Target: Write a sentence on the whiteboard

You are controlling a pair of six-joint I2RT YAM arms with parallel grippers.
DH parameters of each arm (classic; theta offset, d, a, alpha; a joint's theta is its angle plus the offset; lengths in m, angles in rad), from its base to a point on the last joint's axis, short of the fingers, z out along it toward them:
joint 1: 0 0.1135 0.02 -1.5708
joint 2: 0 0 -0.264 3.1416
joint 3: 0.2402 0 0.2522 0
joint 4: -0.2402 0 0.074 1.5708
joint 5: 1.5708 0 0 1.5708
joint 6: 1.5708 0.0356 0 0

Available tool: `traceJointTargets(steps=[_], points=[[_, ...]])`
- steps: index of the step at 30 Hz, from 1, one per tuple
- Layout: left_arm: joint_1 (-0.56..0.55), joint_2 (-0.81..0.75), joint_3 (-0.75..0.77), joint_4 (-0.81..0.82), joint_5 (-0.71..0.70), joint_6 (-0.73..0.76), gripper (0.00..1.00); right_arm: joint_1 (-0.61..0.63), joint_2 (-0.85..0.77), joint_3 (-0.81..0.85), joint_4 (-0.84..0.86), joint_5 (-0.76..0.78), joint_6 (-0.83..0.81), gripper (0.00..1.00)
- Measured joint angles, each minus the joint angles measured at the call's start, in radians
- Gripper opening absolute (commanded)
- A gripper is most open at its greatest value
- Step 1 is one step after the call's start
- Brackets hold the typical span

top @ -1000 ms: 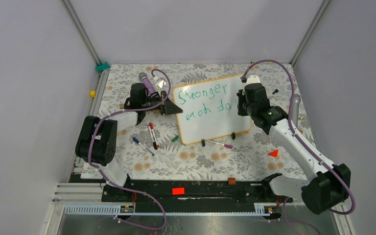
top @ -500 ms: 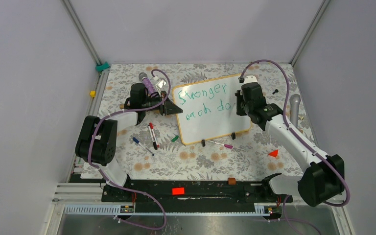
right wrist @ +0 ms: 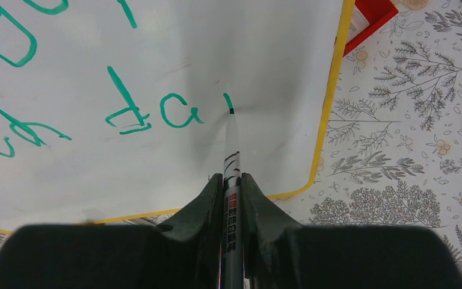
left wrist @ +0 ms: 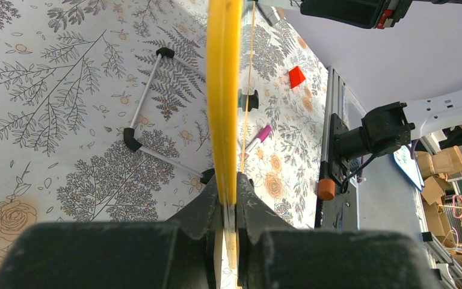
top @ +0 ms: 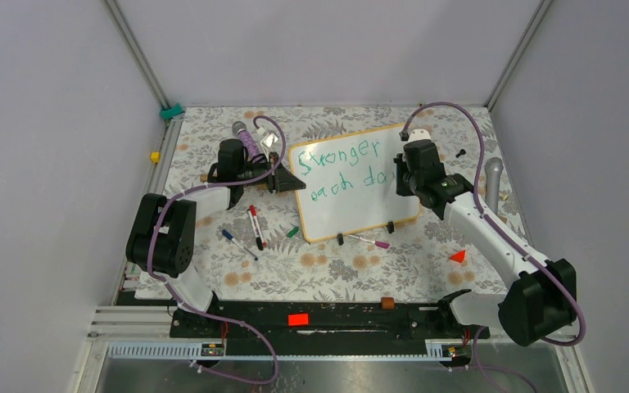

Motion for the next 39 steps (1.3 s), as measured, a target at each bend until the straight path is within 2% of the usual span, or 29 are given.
traceJointTargets(steps=[39], points=[[-0.001,-0.001,0.0,-0.004,0.0,0.002,0.0,-0.008,0.038,0.061,-0.038,0.047,0.005,0.0]])
